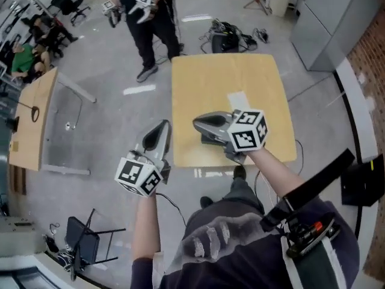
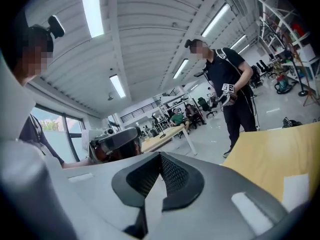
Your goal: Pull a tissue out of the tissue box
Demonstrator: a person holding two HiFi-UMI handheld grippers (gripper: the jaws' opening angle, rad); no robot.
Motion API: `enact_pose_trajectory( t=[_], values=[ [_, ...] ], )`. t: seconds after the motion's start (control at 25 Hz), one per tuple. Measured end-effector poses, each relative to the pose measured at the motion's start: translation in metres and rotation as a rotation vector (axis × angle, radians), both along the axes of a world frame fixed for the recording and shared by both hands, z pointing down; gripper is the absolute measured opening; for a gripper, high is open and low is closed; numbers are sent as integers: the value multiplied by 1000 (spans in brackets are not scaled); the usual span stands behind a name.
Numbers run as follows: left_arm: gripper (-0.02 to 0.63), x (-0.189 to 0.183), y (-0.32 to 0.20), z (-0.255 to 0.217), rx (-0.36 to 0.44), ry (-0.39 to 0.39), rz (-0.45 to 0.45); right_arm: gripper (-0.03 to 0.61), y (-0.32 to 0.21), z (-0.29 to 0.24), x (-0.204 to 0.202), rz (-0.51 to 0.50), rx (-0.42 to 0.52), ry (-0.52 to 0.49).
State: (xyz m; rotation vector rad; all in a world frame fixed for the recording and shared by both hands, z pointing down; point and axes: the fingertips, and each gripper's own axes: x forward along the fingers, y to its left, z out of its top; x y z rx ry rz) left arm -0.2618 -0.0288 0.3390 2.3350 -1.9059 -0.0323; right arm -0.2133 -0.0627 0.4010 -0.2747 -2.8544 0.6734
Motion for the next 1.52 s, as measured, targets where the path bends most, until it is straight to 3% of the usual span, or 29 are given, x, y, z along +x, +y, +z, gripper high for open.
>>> enact_pose_trajectory(
  t=[0.08, 0.16, 0.28, 0.36, 0.52, 0.72, 0.88, 1.0, 1.12, 1.32, 1.52],
  values=[
    [2, 7, 13, 0, 3, 33, 30, -3, 14, 0, 11, 43, -23, 4],
    [2, -16, 38, -15, 28, 31, 29, -3, 35, -15, -12, 53, -15, -31],
    [2, -47, 87, -48, 99, 4, -11, -3, 86, -52, -51, -11, 55, -70],
    [2, -37, 121, -75, 125, -29, -47, -3, 122, -80, -44, -51, 108, -95],
    [2, 2, 184, -114, 132, -79, -118, -3, 187, -117, -7, -113, 101, -137],
    [2, 6, 189, -83, 129, -19, -108, -3, 179, -85, 3, -65, 87, -121],
    [2, -35, 161, -54, 132, -17, -113, -3, 138, -55, -40, -29, 84, -142],
    [2, -34, 141, -50, 112, -22, -90, -3, 120, -52, -43, -7, 63, -170],
    [2, -8, 140, -67, 122, -22, -113, -3, 121, -78, -19, -30, 85, -176],
    [2, 88, 138, -60, 76, -17, -80, -3, 124, -82, 77, -1, 56, -181],
    [2, 123, 151, -59, 71, -31, -130, -3, 128, -70, 114, -25, 26, -188]
  ],
)
